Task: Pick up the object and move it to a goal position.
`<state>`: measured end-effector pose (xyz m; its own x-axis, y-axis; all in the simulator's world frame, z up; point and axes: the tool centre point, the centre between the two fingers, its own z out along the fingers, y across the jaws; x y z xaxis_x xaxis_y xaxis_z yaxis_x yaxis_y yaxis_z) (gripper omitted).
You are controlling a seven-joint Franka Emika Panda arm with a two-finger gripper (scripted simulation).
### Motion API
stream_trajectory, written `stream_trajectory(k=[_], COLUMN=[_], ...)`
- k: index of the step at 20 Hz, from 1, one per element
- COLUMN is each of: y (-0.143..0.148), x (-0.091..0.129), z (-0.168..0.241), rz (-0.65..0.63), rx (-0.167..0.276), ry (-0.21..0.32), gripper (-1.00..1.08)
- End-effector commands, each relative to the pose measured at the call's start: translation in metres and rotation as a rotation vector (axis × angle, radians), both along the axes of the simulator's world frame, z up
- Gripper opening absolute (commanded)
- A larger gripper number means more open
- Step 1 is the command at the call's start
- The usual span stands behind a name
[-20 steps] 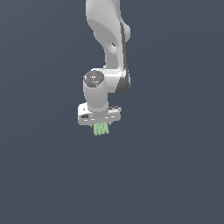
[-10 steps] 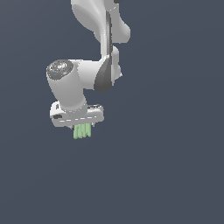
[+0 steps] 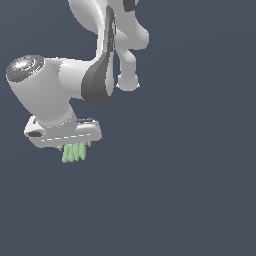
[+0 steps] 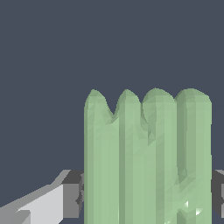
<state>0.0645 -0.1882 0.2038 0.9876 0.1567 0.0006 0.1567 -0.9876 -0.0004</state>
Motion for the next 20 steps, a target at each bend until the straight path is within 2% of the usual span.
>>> stream_trajectory(k=[1,10,20], y=[-0.011,-0.038,-0.048], x=[0.007,0.026,0.034], z=[0.009,0.03,0.038], rz=[0.001,0.0,0.0], rx=[0.0,0.0,0.0], ry=[0.0,0.001,0.001], gripper=[-1.0,-1.0,-1.0])
